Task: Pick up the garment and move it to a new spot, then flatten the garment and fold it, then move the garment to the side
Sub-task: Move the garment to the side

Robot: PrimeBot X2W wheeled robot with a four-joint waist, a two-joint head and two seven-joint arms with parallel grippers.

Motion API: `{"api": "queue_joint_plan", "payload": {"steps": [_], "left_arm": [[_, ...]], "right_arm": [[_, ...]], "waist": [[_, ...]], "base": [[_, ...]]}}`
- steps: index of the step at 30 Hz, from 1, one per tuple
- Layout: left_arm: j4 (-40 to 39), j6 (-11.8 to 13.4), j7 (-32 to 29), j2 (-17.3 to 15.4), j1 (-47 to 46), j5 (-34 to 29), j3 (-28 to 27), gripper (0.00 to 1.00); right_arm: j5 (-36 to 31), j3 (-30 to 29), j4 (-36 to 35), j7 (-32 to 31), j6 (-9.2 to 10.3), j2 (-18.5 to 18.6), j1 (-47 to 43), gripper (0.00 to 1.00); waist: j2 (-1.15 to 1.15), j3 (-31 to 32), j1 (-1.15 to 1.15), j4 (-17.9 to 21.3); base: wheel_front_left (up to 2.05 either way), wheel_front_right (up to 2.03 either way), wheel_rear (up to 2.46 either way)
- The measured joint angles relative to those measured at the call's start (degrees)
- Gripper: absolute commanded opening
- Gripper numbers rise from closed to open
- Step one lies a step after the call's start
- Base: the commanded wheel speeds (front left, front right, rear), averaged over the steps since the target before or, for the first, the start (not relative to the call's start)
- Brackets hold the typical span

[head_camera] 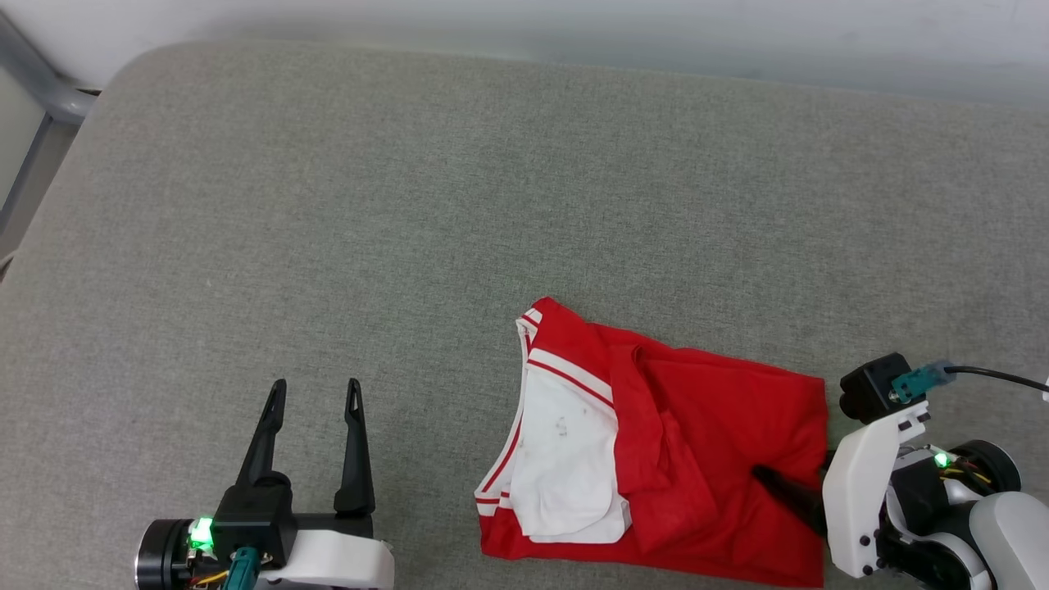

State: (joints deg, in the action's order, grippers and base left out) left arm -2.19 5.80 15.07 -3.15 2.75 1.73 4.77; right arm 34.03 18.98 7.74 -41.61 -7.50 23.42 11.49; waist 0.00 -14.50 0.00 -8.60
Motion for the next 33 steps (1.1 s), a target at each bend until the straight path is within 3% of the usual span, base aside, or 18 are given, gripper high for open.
{"api": "queue_joint_plan", "payload": {"steps": [2, 3, 4, 16, 23, 33], "left_arm": [[0.1, 0.0, 0.0, 0.0, -0.2, 0.0, 0.0, 1.00], [0.2, 0.2, 0.0, 0.0, -0.3, 0.0, 0.0, 1.00], [0.2, 0.3, 0.0, 0.1, -0.3, 0.0, -0.1, 1.00], [0.7, 0.3, 0.0, 0.1, 0.3, 0.0, -0.8, 1.00], [0.4, 0.2, 0.0, 0.2, 1.2, 0.0, -1.5, 1.00], [-1.3, 0.3, 0.0, 0.2, 0.4, -0.6, -2.3, 1.00]], "right_arm": [[0.3, 0.7, 0.0, 0.7, 0.01, 0.4, 0.0, 1.00], [0.8, 1.3, -0.2, 0.9, 0.11, 0.7, 0.0, 0.30], [1.1, 1.5, -0.2, 1.8, 0.11, 0.8, 0.1, 0.00], [1.2, 3.9, -3.7, 8.7, -0.02, 2.5, 3.7, 0.00], [-1.6, 3.9, -6.6, 10.1, -0.01, 8.4, 7.3, 0.00], [-2.4, -0.9, -7.5, 9.8, -0.01, 14.9, 11.3, 0.00]], "waist": [[0.00, -0.4, 0.00, -0.3], [0.00, -0.5, 0.00, -0.3], [0.00, -0.5, 0.00, -0.3], [0.00, 1.6, 0.00, 2.0], [0.00, 2.5, 0.00, 5.9], [0.00, 1.1, 0.00, 12.7]], "base": [[0.00, 0.00, 0.00], [0.00, 0.00, 0.00], [0.00, 0.00, 0.00], [0.00, 0.00, 0.00], [0.00, 0.00, 0.00], [0.00, 0.00, 0.00]]}}
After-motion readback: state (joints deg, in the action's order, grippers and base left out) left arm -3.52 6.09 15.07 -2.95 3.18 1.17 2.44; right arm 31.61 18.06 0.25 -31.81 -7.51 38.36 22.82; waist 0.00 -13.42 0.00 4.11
